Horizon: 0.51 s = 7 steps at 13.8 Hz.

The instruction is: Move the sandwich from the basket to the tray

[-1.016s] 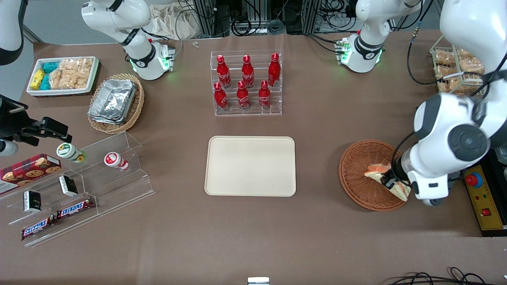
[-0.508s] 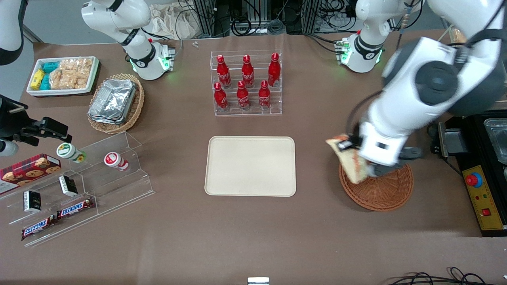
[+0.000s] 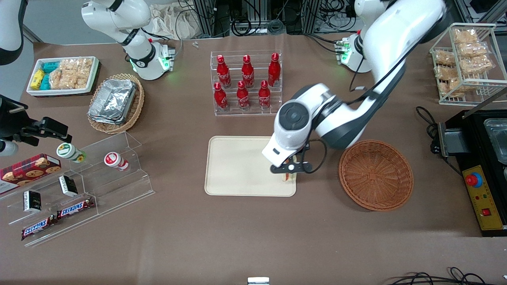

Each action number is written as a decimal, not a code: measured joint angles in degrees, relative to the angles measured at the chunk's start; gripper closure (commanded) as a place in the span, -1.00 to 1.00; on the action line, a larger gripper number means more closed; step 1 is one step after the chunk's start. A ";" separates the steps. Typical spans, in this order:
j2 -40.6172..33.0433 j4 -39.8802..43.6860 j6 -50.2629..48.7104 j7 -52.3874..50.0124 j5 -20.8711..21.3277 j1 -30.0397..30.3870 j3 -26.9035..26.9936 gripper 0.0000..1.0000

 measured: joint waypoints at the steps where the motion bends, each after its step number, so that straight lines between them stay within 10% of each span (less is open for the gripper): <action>1: 1.91 -0.07 0.55 0.27 0.30 0.08 0.16 1.00; 7: 5.68 -0.13 3.10 1.21 0.49 0.12 1.20 1.00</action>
